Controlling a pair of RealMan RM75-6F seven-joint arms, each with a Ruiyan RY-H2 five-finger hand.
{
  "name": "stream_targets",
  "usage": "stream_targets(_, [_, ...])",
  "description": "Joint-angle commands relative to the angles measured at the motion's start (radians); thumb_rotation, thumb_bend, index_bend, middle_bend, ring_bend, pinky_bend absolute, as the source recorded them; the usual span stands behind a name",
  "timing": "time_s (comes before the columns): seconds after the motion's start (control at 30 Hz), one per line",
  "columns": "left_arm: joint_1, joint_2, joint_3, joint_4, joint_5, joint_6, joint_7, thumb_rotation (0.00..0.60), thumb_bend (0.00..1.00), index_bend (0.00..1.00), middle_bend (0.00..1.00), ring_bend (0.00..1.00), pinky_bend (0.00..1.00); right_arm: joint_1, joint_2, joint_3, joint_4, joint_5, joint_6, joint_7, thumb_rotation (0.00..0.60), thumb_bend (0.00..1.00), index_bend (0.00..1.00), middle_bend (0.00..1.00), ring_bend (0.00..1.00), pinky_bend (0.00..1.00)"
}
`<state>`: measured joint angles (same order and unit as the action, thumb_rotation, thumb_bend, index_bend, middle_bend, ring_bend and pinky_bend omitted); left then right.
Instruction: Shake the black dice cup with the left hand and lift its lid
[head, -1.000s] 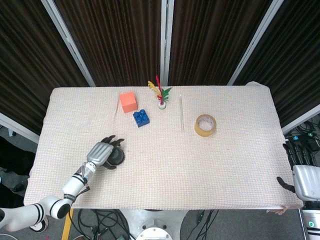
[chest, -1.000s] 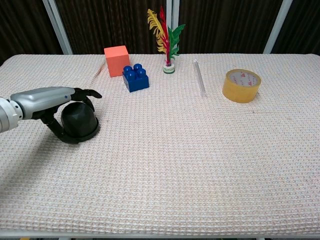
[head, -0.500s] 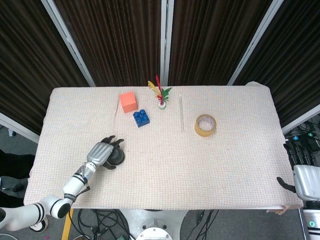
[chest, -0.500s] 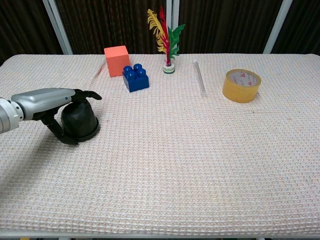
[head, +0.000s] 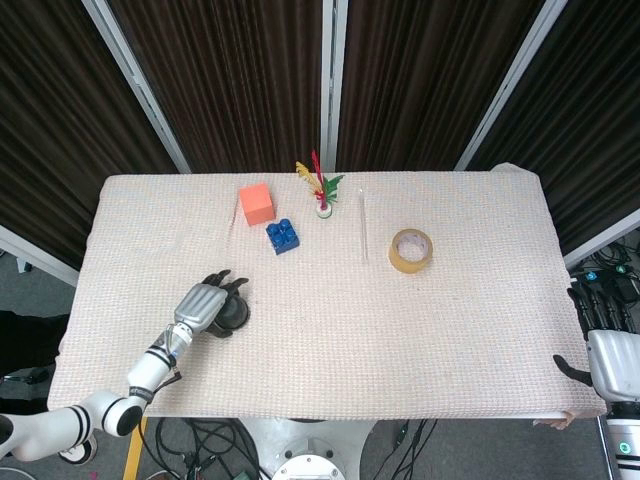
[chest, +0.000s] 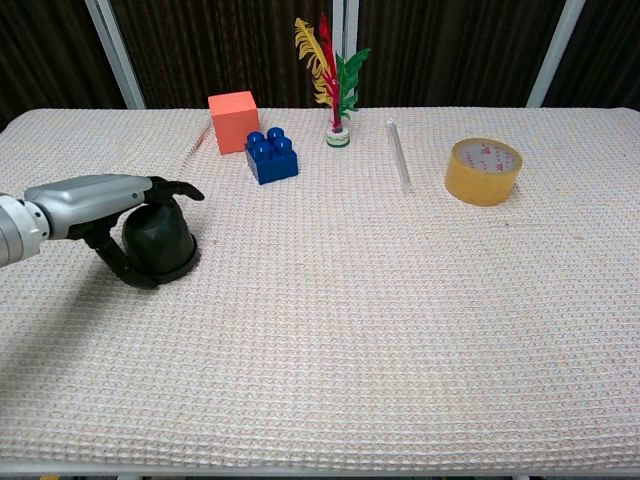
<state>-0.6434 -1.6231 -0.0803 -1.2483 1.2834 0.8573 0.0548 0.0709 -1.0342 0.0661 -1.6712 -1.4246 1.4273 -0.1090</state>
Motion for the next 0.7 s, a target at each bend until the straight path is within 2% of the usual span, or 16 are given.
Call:
stream_targets(0.03, [-0.001, -0.001, -0.001, 0.002, -0.002, 0.0, 0.003, 0.6, 0.12, 0.11, 0.3, 0.0, 0.12, 0.001, 0.0, 0.0, 0.001, 0.001, -0.001, 0.001, 0.6, 0.07, 0.0, 0.0, 0.0, 0.0])
stream_targets(0.43, [0.003, -0.007, 0.0, 0.006, 0.002, 0.02, 0.009, 0.6, 0.16, 0.16, 0.37, 0.05, 0.15, 0.002, -0.001, 0.001, 0.009, 0.002, -0.003, 0.01, 0.6, 0.07, 0.0, 0.0, 0.0, 0.0])
stream_targets(0.7, [0.003, 0.006, -0.006, -0.016, 0.006, 0.031, 0.014, 0.6, 0.2, 0.24, 0.42, 0.09, 0.19, 0.003, 0.0, 0.002, 0.01, 0.001, -0.003, 0.013, 0.6, 0.08, 0.0, 0.0, 0.0, 0.0])
